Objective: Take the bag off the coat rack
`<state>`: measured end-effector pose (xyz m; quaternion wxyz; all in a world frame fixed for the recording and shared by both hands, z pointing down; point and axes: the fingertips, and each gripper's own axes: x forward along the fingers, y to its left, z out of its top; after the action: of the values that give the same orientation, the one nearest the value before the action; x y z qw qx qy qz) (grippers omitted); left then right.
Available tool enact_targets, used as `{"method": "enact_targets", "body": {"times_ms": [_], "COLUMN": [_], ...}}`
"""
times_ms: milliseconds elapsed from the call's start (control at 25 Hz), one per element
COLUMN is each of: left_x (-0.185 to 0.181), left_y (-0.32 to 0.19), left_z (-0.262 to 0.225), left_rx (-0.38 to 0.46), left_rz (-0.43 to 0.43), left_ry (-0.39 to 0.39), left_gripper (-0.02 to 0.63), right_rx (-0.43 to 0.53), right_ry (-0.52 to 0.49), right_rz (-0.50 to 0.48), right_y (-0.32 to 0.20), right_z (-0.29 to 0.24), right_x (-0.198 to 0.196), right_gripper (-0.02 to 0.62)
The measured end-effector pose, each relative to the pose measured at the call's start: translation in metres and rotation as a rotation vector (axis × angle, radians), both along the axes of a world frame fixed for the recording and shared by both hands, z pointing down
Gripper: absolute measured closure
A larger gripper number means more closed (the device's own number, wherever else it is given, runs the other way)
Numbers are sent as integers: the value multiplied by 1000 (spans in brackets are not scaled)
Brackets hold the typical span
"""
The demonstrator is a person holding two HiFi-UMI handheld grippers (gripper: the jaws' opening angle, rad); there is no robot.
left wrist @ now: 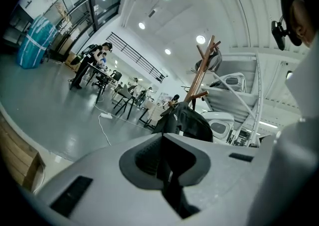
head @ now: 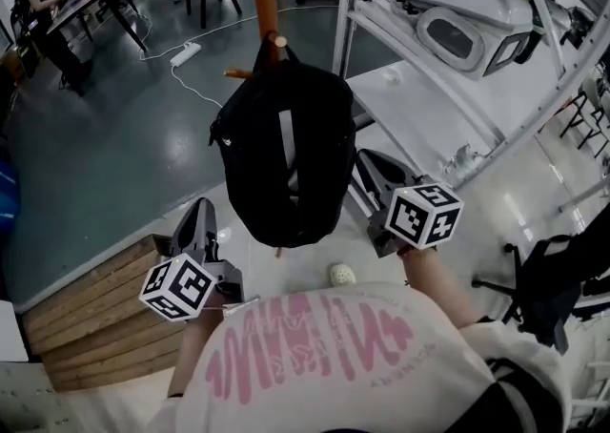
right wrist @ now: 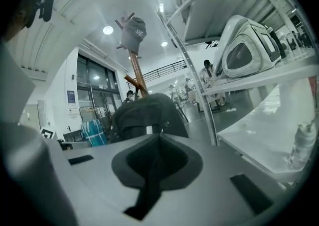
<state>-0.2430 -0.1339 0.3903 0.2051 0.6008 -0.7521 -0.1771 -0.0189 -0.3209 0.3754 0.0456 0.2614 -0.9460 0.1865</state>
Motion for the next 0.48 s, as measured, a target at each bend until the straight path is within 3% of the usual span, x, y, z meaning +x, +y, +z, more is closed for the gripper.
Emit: {"method": "enact_targets", "body": {"times_ms": [480], "left_x": [-15], "left_y": [-24], "left_z": [1], "left_rx": [-27], "left_rz": [-129], "left_ry": [8], "left_gripper": [601], "right_rx": [21], "right_ry": [-91], "right_rz": [-103], "right_y": [-66], "right_z": [-41], "right_x": [-25], "right_gripper": [589]}}
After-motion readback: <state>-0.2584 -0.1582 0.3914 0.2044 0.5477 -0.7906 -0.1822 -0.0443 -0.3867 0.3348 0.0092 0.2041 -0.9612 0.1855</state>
